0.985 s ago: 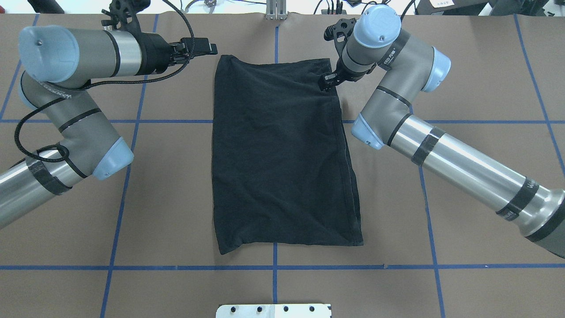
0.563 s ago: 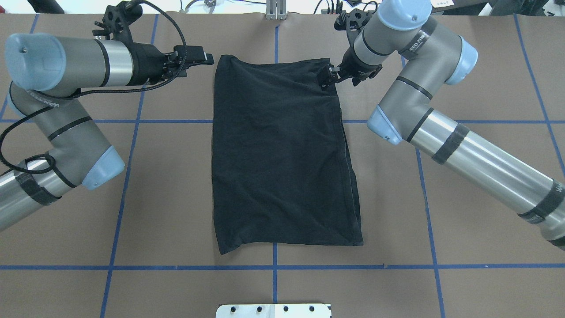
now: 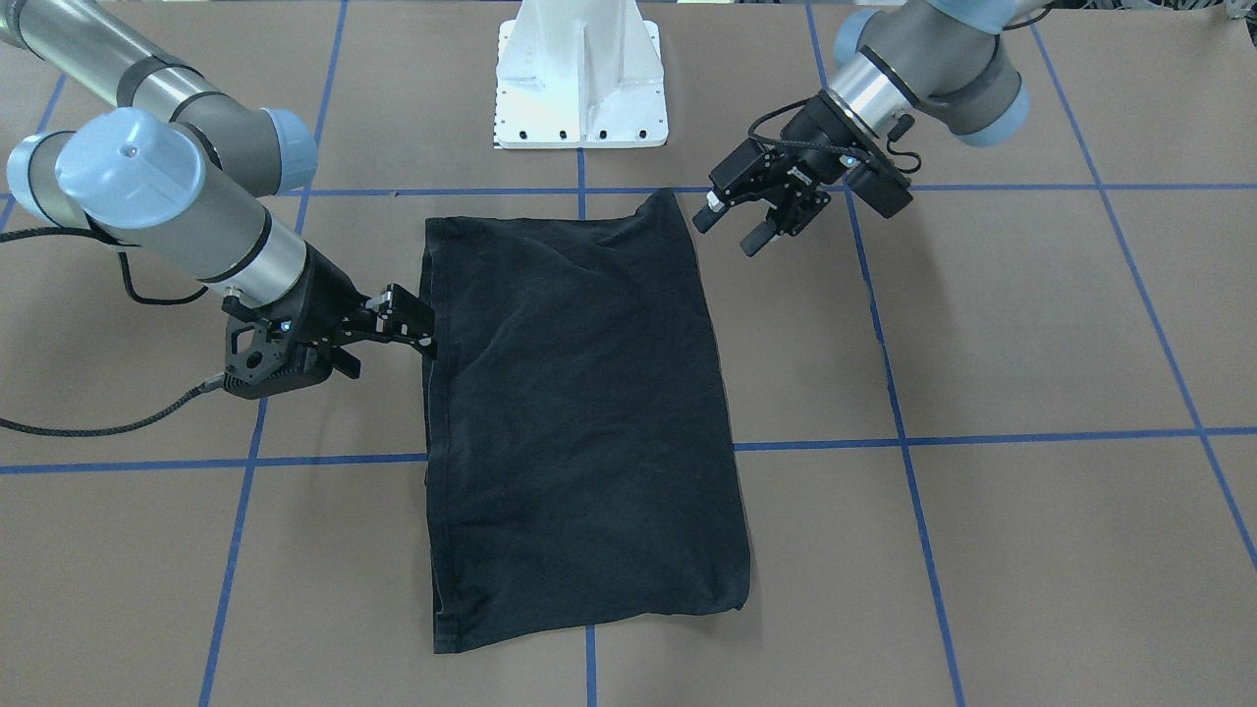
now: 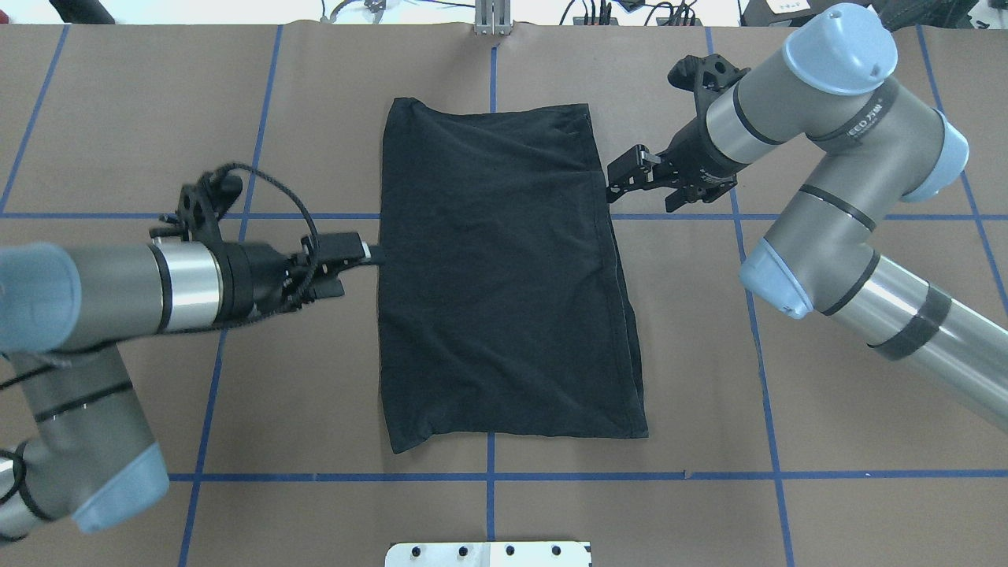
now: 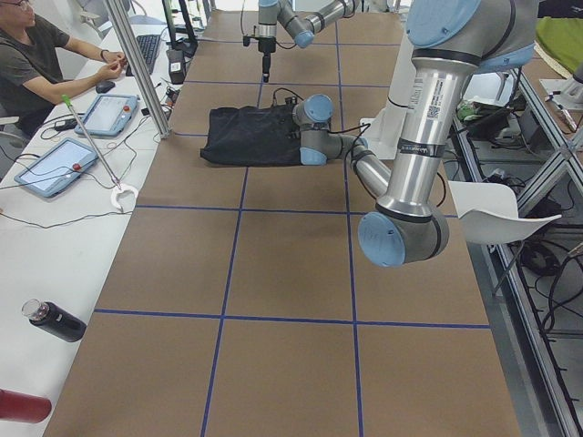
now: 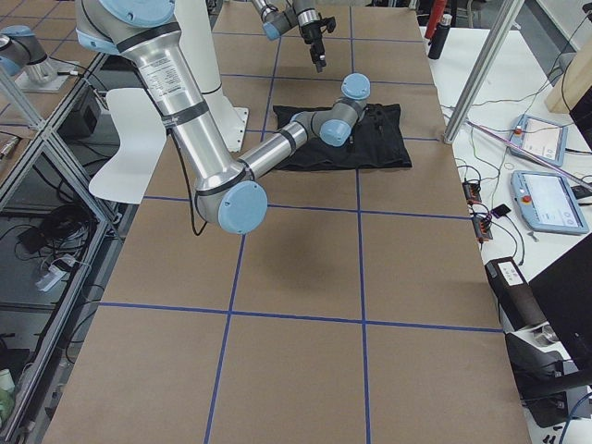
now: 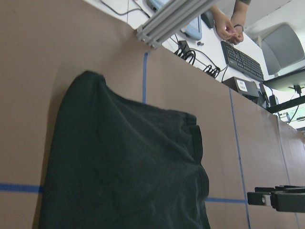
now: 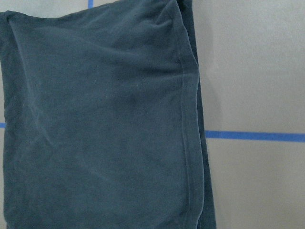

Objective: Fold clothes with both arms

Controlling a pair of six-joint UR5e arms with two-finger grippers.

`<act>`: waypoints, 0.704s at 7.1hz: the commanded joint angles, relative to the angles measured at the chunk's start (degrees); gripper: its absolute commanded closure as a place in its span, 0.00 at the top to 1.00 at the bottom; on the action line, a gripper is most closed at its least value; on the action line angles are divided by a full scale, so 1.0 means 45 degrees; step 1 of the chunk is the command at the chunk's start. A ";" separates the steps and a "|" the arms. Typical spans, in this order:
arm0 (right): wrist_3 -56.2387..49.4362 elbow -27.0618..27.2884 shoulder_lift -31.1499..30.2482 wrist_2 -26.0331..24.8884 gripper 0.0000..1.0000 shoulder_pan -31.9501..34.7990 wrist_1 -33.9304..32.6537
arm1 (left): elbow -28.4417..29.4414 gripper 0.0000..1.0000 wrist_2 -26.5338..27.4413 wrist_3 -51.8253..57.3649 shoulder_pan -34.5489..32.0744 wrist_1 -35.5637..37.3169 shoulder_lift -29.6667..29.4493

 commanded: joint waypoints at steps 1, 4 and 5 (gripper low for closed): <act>0.1984 0.0835 -0.0608 -0.0017 1.00 -0.0574 0.0780 | -0.0196 0.99 0.2408 -0.1711 0.2820 0.0024 0.0450; 0.2439 0.0855 -0.0766 0.0021 1.00 -0.0675 0.1236 | 0.1029 0.99 0.3024 -0.1912 0.3827 0.0278 0.0334; 0.2420 0.0855 -0.0766 0.0040 1.00 -0.0675 0.1236 | 0.1249 0.98 0.3005 -0.1892 0.3848 0.0278 0.0314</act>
